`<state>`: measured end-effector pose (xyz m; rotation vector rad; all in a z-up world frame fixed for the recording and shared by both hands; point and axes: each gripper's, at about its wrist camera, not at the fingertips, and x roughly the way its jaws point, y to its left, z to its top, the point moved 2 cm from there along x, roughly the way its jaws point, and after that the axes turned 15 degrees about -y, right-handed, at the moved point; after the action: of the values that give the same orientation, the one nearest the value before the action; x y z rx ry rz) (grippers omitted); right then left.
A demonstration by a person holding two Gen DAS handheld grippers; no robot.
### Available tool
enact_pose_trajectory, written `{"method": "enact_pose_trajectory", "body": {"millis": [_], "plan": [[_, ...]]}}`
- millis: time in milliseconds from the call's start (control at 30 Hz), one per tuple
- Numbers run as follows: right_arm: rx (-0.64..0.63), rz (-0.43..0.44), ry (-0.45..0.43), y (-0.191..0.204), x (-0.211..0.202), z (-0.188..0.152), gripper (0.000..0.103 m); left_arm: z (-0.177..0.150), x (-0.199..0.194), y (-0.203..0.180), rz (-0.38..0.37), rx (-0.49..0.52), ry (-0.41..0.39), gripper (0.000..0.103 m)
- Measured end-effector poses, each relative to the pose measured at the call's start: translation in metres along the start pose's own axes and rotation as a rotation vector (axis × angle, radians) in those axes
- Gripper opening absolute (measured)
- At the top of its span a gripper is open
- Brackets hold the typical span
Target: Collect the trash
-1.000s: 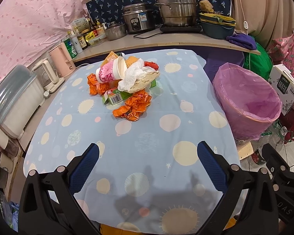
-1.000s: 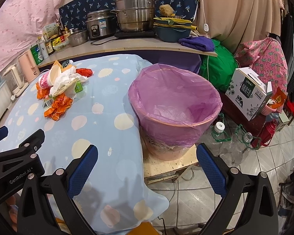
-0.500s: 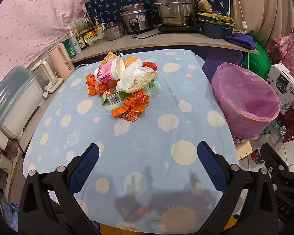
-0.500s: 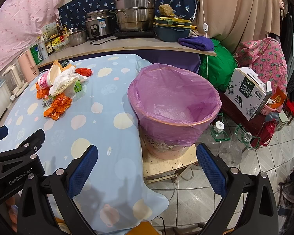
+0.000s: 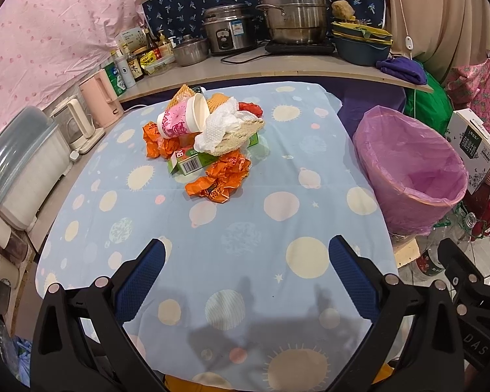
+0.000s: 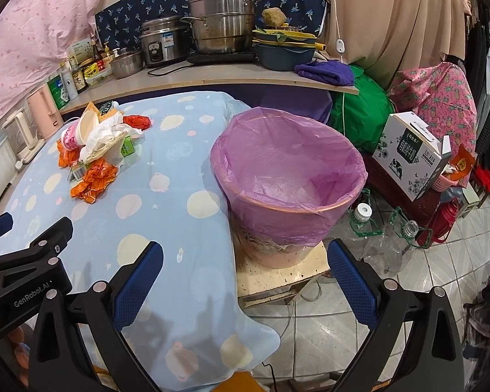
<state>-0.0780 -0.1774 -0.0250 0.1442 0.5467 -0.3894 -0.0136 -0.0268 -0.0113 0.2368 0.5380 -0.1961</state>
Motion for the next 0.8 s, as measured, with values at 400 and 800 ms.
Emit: {"method": "enact_pose_trajectory", "body": {"millis": [400, 800], "plan": [[-0.016, 0.006, 0.036, 0.014, 0.034, 0.013, 0.096, 0.007, 0.038, 0.021, -0.012, -0.052, 0.049, 0.096], [-0.052, 0.063, 0.066, 0.056, 0.090, 0.031, 0.096, 0.002, 0.123, 0.090, 0.036, -0.221, 0.123, 0.096]]}}
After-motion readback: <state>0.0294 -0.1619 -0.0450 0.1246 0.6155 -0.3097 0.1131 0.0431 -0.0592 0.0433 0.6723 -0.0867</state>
